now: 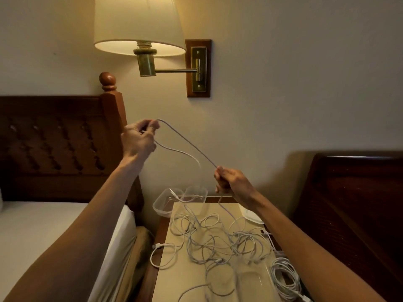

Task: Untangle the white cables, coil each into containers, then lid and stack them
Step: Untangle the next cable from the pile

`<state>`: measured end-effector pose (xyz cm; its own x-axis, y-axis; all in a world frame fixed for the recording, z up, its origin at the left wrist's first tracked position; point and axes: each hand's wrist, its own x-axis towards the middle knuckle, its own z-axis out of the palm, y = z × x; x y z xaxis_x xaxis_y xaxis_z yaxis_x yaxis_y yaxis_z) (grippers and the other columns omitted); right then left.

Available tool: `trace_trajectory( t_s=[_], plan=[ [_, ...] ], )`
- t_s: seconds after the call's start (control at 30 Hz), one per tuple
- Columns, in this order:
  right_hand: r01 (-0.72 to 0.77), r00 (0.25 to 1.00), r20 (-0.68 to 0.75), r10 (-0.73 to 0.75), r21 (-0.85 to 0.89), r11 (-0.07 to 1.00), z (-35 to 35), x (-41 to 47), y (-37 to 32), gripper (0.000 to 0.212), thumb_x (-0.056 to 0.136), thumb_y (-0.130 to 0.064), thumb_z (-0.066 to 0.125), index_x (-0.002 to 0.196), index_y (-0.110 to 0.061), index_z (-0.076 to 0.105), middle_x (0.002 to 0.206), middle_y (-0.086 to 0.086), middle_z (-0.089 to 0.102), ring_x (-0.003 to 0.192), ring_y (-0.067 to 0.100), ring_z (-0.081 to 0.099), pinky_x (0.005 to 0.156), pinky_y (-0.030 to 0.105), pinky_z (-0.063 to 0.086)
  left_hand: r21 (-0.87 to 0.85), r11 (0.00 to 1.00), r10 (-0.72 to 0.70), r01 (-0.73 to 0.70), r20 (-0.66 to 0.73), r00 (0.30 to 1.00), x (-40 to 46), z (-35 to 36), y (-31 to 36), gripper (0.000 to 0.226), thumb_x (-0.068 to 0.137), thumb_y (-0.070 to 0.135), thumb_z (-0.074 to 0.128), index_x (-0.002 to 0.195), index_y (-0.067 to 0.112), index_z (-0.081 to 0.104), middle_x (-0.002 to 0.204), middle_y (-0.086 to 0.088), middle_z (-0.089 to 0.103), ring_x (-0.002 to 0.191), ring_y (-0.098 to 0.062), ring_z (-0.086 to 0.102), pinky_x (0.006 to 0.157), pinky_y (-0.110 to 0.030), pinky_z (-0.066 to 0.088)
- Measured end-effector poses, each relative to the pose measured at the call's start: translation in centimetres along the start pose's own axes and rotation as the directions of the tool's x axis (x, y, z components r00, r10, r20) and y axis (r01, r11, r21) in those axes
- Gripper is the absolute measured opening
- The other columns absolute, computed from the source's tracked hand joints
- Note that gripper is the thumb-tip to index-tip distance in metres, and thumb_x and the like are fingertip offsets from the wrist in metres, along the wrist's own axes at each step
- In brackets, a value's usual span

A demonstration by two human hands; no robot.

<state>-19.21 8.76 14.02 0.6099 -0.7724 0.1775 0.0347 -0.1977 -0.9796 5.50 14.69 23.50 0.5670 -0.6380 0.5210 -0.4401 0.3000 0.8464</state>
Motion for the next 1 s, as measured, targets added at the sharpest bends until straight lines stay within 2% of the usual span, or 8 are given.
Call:
trace_trajectory(
  t_s=[0.2,0.27,0.4,0.5,0.7,0.77,0.87,1.0],
  plan=[
    [0.053,0.973,-0.211,-0.092,-0.182,0.982,-0.2,2.1,-1.9,0.035,0.106,-0.027,0.033,0.079,-0.015,0.052,0.057,-0.002,0.031,0.048,0.01,0.026,0.047,0.027,0.024,0.649,0.761,-0.386,-0.007,0.461,0.799,-0.2,-1.0,1.0,0.051,0.094,0.012,0.061,0.143,0.019,0.046,0.131,-0.007,0.058,0.073,-0.012,0.062,0.057,-0.021,0.051],
    [0.104,0.973,-0.164,-0.162,-0.311,0.945,-0.1,3.1,-3.4,0.036,0.105,-0.028,0.035,0.077,-0.017,0.056,0.057,-0.001,0.036,0.048,0.008,0.029,0.047,0.027,0.024,0.505,0.853,-0.158,-0.134,0.494,0.855,-0.7,-0.1,2.3,0.06,0.094,0.019,0.062,0.148,0.028,0.037,0.145,0.005,0.044,0.09,-0.011,0.062,0.074,-0.026,0.053],
    [0.22,0.969,-0.007,-0.248,-0.439,0.871,0.7,4.0,-6.2,0.037,0.106,-0.026,0.035,0.078,-0.017,0.058,0.059,-0.002,0.041,0.051,0.009,0.033,0.049,0.026,0.029,0.231,0.906,0.118,-0.355,0.668,0.735,-3.6,3.3,2.9,0.04,0.098,0.019,0.054,0.137,0.02,0.051,0.114,0.008,0.06,0.06,-0.006,0.061,0.05,-0.022,0.049],
    [0.24,0.968,0.027,-0.248,-0.365,0.899,0.7,3.5,-5.9,0.037,0.106,-0.024,0.034,0.079,-0.019,0.058,0.058,-0.003,0.038,0.049,0.009,0.03,0.047,0.024,0.028,0.245,0.845,0.279,-0.475,0.556,0.783,-3.4,3.5,2.4,0.012,0.095,0.018,0.059,0.098,0.015,0.07,0.082,0.01,0.062,0.066,0.003,0.056,0.062,-0.024,0.044],
    [0.132,0.986,-0.063,-0.151,-0.241,0.961,-0.8,0.8,-0.2,0.033,0.107,-0.023,0.032,0.083,-0.013,0.053,0.063,0.004,0.034,0.056,0.011,0.031,0.055,0.025,0.032,0.213,0.952,0.226,-0.22,-0.006,0.974,-1.5,0.4,3.5,0.018,0.097,0.024,0.056,0.086,0.021,0.07,0.077,0.013,0.062,0.068,-0.001,0.052,0.056,-0.009,0.037],
    [0.131,0.98,-0.108,-0.166,-0.271,0.954,-0.8,1.5,-1.1,0.033,0.106,-0.024,0.032,0.083,-0.013,0.054,0.062,0.004,0.035,0.055,0.012,0.032,0.054,0.025,0.034,0.326,0.943,0.052,-0.072,0.07,0.996,-1.3,0.2,2.5,0.02,0.097,0.025,0.054,0.085,0.021,0.07,0.073,0.004,0.063,0.064,-0.011,0.052,0.057,-0.021,0.04],
    [0.169,0.956,-0.16,-0.244,-0.376,0.911,-1.4,2.9,-3.4,0.035,0.106,-0.025,0.036,0.079,-0.017,0.057,0.059,0.001,0.039,0.053,0.011,0.035,0.052,0.029,0.034,0.691,0.72,-0.251,-0.054,0.332,0.909,-1.4,0.0,2.1,0.024,0.1,0.023,0.049,0.118,0.016,0.065,0.115,-0.011,0.067,0.1,-0.027,0.064,0.084,-0.033,0.05],
    [0.246,0.95,-0.035,-0.312,-0.534,0.809,-1.6,4.4,-6.3,0.035,0.105,-0.028,0.037,0.078,-0.019,0.058,0.059,-0.003,0.041,0.055,0.011,0.035,0.055,0.031,0.034,0.431,0.8,0.203,-0.418,0.461,0.864,-2.4,2.5,3.9,0.044,0.102,0.013,0.044,0.146,0.017,0.04,0.142,-0.005,0.05,0.121,-0.026,0.052,0.098,-0.03,0.038]
  ],
)
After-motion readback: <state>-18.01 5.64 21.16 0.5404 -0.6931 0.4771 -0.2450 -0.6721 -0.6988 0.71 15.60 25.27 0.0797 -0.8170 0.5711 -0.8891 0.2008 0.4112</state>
